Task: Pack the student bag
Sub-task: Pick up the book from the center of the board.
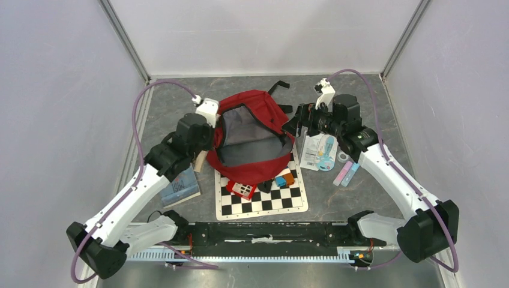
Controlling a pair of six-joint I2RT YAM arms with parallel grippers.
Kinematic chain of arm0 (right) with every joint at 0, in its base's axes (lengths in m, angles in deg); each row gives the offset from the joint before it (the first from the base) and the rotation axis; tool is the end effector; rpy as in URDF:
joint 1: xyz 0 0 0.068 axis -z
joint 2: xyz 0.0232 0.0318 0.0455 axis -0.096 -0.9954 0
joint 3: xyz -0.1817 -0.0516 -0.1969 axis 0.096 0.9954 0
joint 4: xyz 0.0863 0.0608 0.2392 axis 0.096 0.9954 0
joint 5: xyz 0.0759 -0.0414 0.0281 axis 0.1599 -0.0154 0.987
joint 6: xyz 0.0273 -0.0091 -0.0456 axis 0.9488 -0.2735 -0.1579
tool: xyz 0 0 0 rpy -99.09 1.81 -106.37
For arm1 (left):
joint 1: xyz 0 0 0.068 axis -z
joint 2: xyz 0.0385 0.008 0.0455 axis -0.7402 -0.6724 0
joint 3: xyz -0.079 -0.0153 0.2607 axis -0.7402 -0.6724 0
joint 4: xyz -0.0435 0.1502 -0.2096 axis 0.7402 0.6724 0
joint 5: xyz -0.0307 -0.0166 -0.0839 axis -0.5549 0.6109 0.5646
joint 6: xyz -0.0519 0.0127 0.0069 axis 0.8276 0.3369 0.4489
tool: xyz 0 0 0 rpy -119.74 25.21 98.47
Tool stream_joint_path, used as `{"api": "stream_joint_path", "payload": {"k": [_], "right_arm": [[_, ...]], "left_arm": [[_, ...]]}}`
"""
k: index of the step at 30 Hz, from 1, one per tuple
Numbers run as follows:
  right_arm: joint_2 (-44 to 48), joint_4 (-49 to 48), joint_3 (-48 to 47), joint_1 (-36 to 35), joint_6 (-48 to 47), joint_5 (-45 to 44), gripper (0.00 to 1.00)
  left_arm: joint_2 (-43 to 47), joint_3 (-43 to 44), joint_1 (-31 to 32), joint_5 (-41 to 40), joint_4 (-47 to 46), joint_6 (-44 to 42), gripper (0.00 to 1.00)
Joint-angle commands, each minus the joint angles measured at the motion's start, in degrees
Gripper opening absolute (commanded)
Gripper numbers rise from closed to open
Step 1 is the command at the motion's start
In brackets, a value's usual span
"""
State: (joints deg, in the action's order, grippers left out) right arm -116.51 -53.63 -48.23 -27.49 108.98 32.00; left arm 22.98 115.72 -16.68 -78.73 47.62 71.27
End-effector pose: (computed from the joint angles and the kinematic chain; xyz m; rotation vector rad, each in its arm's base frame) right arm 0.2474 0.1140 0.3296 -0.2445 2.0493 0.8655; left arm 0.1892 -0.0987 0.3432 0.2870 2.0868 0.0459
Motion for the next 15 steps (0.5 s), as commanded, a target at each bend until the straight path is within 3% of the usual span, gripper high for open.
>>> {"api": "stream_joint_path", "payload": {"k": [1, 15], "right_arm": [[1.1, -5.2, -0.6, -2.1, 10.1, 7.1, 0.98], [-1.4, -10.6, 3.6, -12.1, 18.4, 2.8, 0.98]], "left_arm": [[1.9, -1.0, 7.3, 6.1, -4.2, 2.4, 0.02], [1.5, -5.1, 21.7, 8.3, -11.6, 1.8, 0.02]]}}
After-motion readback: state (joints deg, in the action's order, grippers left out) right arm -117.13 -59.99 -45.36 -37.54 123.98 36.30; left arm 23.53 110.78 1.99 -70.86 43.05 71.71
